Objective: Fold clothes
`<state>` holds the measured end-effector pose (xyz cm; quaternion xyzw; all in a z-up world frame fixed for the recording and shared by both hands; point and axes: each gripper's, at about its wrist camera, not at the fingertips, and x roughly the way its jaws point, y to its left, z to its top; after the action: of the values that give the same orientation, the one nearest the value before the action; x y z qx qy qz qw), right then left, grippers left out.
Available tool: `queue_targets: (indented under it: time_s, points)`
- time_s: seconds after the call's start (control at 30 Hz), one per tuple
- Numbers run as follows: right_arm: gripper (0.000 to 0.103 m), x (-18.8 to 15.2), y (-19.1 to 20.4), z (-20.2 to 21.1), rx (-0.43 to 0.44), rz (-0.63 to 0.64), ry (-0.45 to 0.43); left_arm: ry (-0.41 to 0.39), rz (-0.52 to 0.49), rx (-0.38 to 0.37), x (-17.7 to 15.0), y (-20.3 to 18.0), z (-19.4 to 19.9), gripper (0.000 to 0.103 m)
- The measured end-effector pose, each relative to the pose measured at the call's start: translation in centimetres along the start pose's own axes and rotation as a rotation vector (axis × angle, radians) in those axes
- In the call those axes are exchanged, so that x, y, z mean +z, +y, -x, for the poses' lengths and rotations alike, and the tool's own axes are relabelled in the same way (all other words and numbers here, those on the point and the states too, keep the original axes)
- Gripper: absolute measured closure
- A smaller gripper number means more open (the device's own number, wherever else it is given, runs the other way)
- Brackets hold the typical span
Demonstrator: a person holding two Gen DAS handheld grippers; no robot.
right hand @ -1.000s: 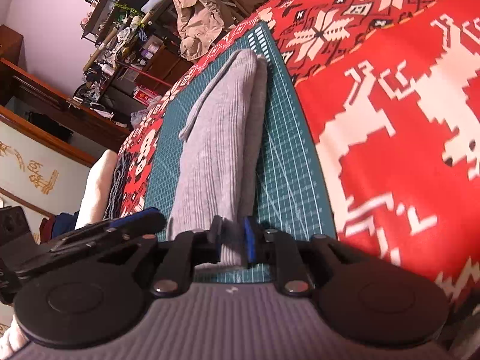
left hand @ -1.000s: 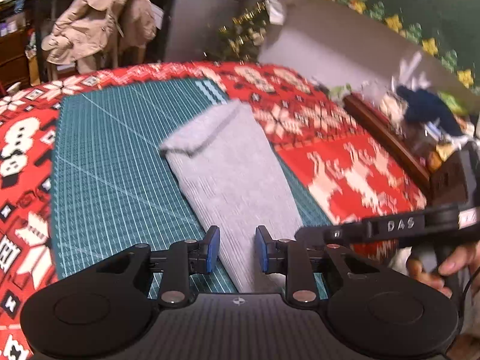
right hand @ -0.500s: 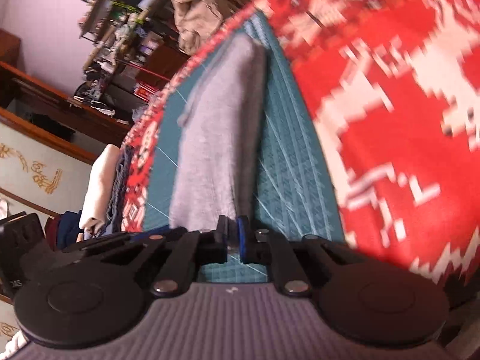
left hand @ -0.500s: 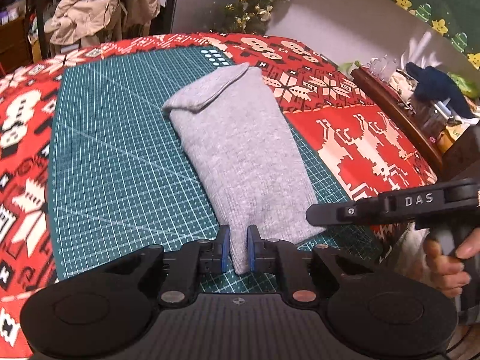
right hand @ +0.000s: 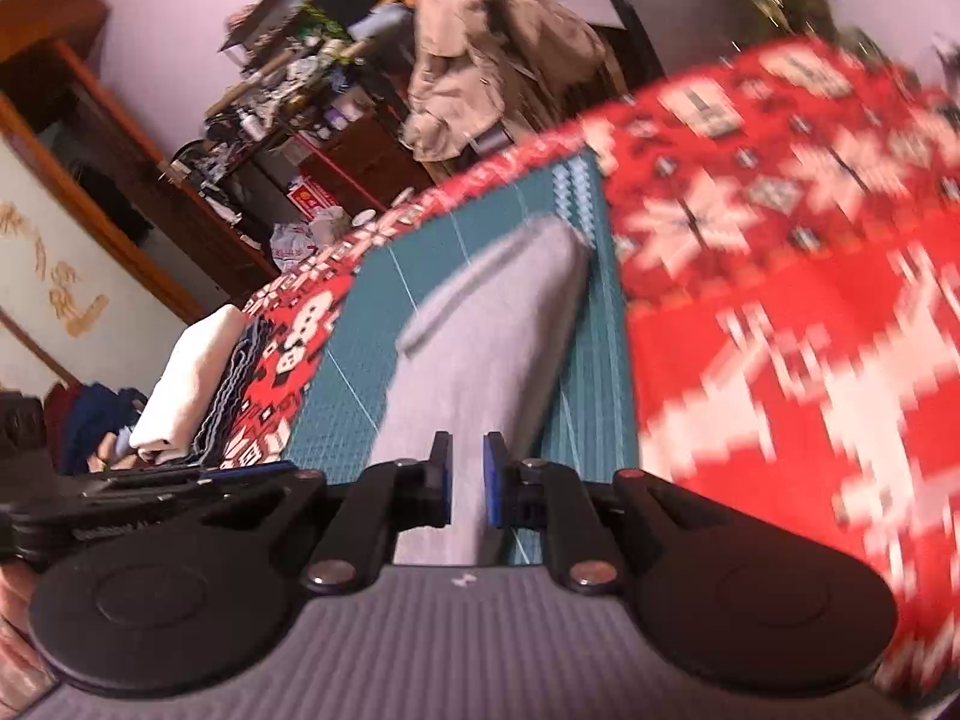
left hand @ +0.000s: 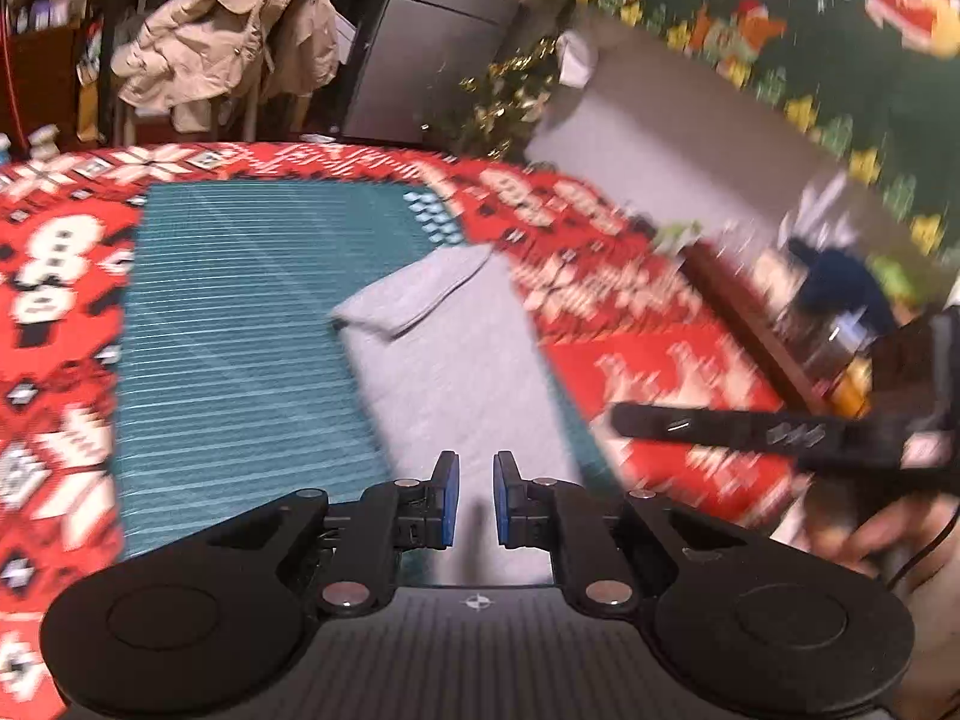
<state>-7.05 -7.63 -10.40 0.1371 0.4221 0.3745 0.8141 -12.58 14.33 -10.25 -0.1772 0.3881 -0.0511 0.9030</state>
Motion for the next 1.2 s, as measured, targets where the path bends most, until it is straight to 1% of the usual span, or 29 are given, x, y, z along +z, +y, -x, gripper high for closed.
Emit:
queue_targets:
  time_s: [0.1, 0.17, 0.23, 0.27, 0.33, 0.4, 0.53, 0.6, 0.63, 0.7, 0.77, 0.8, 0.83, 0.87, 0.9, 1.0, 1.2]
  points:
    - [0.091, 1.4, 0.5, -1.5, 0.014, 0.025, -0.010, 0.015, -0.001, 0.008, 0.0, -0.1, -2.1, 0.098]
    - [0.094, 1.6, 1.0, -3.4, 0.008, 0.023, 0.006, 0.025, -0.002, 0.013, 0.0, -0.1, -3.5, 0.100]
    - [0.094, 1.2, 0.9, -5.2, -0.012, 0.019, 0.031, 0.035, -0.003, 0.018, 0.0, -0.2, -4.9, 0.100]
    - [0.096, 0.9, 0.6, -5.8, -0.020, 0.022, 0.036, 0.031, 0.000, 0.010, -0.2, 0.1, -4.9, 0.100]
    - [0.097, 0.1, 0.3, -6.2, -0.014, 0.036, 0.019, 0.028, -0.004, 0.013, -0.3, 0.3, -4.7, 0.100]
    - [0.097, -0.2, -0.2, -5.9, -0.013, 0.035, 0.025, 0.025, -0.009, 0.017, -0.5, 0.4, -4.5, 0.100]
    - [0.098, -1.0, -0.9, -5.0, -0.024, 0.036, 0.053, 0.020, 0.016, 0.019, -0.6, 0.6, -3.8, 0.100]
    - [0.098, -1.2, -0.7, -4.3, -0.033, 0.040, 0.063, 0.017, 0.018, 0.025, -0.7, 0.6, -3.2, 0.100]
    - [0.096, -1.3, -0.4, -3.9, -0.045, 0.054, 0.060, 0.013, 0.016, 0.026, -0.7, 0.6, -2.8, 0.101]
    - [0.095, -1.5, 0.2, -3.1, -0.043, 0.077, 0.047, -0.002, 0.006, -0.008, -0.8, 0.3, -2.1, 0.101]
    - [0.095, -1.7, 0.8, -2.8, -0.011, 0.078, 0.050, -0.017, -0.005, -0.058, -0.9, -0.2, -1.7, 0.101]
    - [0.095, -1.9, 1.1, -2.8, 0.004, 0.079, 0.055, -0.011, -0.016, -0.068, -1.0, -0.5, -1.9, 0.100]
    - [0.095, -2.0, 1.4, -3.1, 0.003, 0.086, 0.061, 0.005, -0.037, -0.053, -1.1, -0.8, -2.3, 0.099]
    - [0.095, -2.3, 1.6, -3.3, -0.005, 0.096, 0.068, 0.019, -0.060, -0.016, -1.4, -0.9, -2.7, 0.100]
    - [0.095, -2.5, 1.6, -3.6, -0.016, 0.103, 0.077, 0.033, -0.072, 0.002, -1.7, -0.8, -3.2, 0.100]
    - [0.098, -3.4, 1.4, -3.8, -0.032, 0.128, 0.074, 0.044, -0.031, -0.031, -2.3, 0.1, -3.2, 0.100]
    - [0.098, -4.2, 0.9, -2.6, -0.042, 0.116, 0.092, 0.062, -0.026, -0.027, -3.3, 0.4, -2.4, 0.100]
